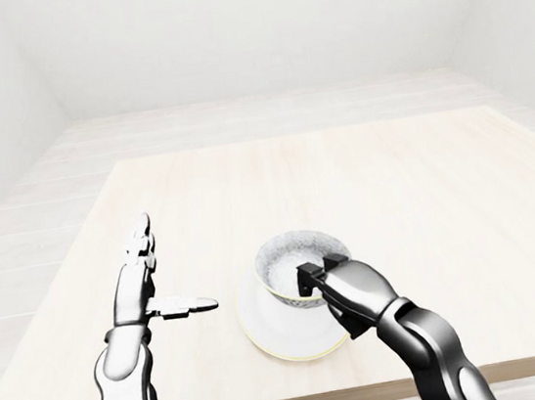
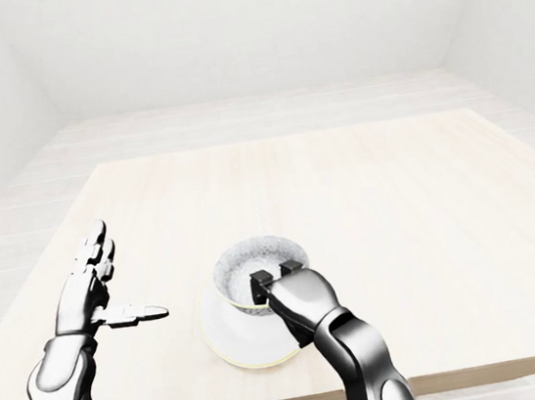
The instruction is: Put the bowl on the plate.
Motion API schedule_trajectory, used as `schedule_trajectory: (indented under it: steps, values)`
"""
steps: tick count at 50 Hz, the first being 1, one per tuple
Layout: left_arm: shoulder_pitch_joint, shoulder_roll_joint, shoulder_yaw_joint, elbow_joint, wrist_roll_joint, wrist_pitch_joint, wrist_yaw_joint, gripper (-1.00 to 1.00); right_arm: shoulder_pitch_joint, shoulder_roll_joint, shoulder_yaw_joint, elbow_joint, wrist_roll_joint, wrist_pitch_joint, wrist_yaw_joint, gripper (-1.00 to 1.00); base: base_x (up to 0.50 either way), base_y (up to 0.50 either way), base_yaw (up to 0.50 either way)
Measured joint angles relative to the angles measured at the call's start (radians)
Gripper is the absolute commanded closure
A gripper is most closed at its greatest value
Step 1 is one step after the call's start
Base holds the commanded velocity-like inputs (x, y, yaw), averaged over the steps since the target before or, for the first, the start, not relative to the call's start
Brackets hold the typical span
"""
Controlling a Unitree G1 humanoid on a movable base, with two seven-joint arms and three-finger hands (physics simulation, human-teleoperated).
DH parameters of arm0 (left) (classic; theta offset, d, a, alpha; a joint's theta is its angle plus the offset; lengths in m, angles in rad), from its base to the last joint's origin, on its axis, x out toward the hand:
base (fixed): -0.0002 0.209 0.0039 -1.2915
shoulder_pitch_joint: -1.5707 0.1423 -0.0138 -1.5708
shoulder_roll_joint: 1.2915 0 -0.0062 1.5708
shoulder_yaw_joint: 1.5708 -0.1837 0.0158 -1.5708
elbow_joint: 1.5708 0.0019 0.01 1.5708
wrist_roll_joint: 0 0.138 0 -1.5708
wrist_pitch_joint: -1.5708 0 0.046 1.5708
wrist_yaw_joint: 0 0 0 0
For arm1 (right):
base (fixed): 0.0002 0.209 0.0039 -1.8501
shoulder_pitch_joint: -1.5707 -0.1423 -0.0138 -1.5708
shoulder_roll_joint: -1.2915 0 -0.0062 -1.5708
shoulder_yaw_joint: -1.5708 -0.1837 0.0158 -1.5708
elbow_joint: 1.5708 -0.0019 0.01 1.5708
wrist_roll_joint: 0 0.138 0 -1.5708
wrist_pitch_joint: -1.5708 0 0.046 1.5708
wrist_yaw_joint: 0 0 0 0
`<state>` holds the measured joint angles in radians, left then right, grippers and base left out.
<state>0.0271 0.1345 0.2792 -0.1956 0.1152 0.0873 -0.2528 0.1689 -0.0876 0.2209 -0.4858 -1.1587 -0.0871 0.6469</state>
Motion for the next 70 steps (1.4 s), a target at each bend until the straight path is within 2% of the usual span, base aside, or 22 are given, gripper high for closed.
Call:
schedule_trajectory:
  steps: [17, 34, 55, 61, 70]
  values:
    - [-0.001, 0.001, -0.004, 0.008, 0.000, 0.000, 0.000, -1.00, 0.034, -0.009, 0.033, 0.002, 0.008, 0.000, -0.018, 1.00, 0.00, 0.00, 0.00]
    - [0.004, 0.000, 0.002, -0.006, -0.002, 0.000, -0.003, -1.00, 0.010, -0.006, 0.053, 0.072, -0.014, 0.000, -0.065, 1.00, 0.00, 0.00, 0.00]
    - [0.001, 0.002, 0.008, -0.005, -0.005, 0.000, -0.004, -1.00, -0.007, -0.004, 0.058, 0.108, -0.012, 0.000, -0.068, 1.00, 0.00, 0.00, 0.00]
    - [0.000, 0.002, 0.006, 0.002, -0.005, 0.000, -0.003, -1.00, 0.001, -0.006, 0.059, 0.102, -0.011, 0.000, -0.072, 0.77, 0.00, 0.00, 0.00]
    - [0.002, 0.002, 0.005, 0.008, -0.006, 0.000, -0.003, -1.00, 0.014, -0.009, 0.059, 0.084, -0.016, 0.000, -0.069, 0.58, 0.00, 0.00, 0.00]
